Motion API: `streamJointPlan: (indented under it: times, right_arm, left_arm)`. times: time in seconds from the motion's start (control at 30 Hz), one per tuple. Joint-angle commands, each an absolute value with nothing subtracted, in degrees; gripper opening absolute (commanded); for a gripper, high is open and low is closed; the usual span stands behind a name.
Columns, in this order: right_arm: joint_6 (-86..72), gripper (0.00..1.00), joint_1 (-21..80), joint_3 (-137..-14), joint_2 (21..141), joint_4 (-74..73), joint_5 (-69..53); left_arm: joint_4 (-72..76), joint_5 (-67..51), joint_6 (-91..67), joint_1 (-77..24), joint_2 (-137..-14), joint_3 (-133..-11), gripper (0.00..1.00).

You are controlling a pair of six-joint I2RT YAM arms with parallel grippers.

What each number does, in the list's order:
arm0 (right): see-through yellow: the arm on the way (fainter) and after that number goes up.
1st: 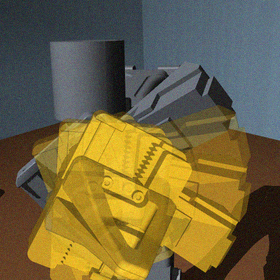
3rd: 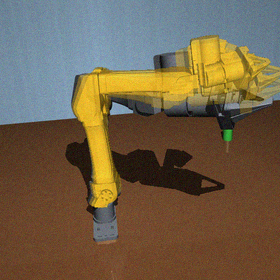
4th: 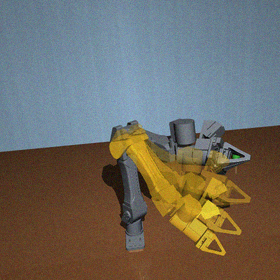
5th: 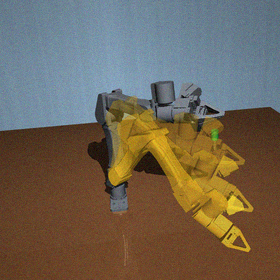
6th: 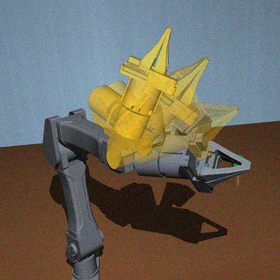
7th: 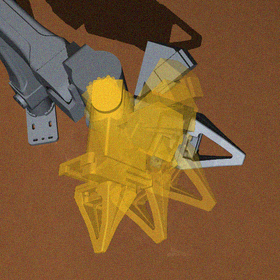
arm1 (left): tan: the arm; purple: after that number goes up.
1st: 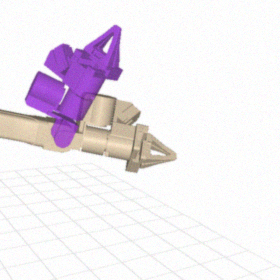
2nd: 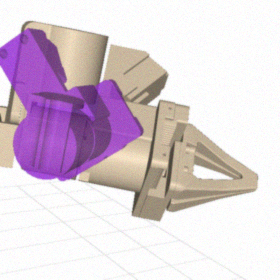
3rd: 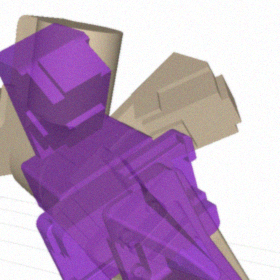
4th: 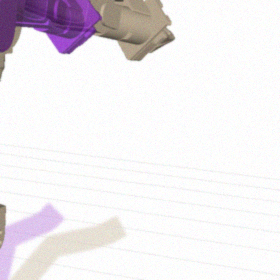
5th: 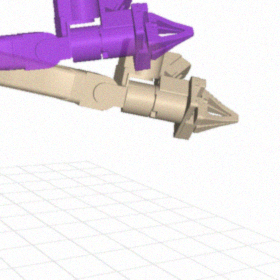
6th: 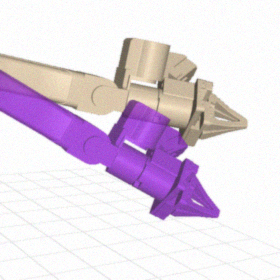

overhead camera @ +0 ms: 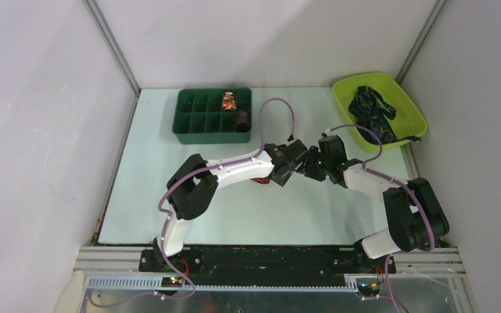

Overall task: Roll the ties
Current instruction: Roll the tie at the center of the board.

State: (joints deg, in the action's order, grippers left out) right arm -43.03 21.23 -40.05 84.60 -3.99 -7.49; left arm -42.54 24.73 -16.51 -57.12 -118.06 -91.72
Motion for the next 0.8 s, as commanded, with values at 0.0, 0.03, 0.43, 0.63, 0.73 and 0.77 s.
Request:
streamJointPlan:
  times: [0.0,0.03,0.43,0.63,0.73,0.77]
  right_arm:
    - [-42.6,0.43,21.0,-40.1,83.2,-2.7,-6.7]
    - [-42.6,0.43,21.0,-40.1,83.2,-2.7,-6.7]
    - [-42.8,0.43,21.0,-40.1,83.9,-0.7,-8.8]
    - [-43.1,0.43,21.4,-40.1,84.3,1.9,-10.6]
    - [-43.1,0.43,21.6,-40.1,84.1,2.4,-11.0]
    - [-43.2,0.43,21.7,-40.1,84.0,2.7,-11.3]
  left_arm:
    - [-41.6,23.9,-17.2,-56.9,-114.7,-91.9,0.62]
    - [-41.6,24.1,-17.2,-56.9,-114.3,-92.0,0.62]
    - [-42.0,25.7,-17.0,-56.5,-111.4,-91.9,0.63]
    - [-42.4,26.7,-16.9,-56.2,-109.3,-91.9,0.63]
    - [-42.1,26.9,-17.0,-55.9,-107.3,-91.3,0.64]
    - [-41.9,26.9,-17.0,-55.6,-106.9,-90.7,0.64]
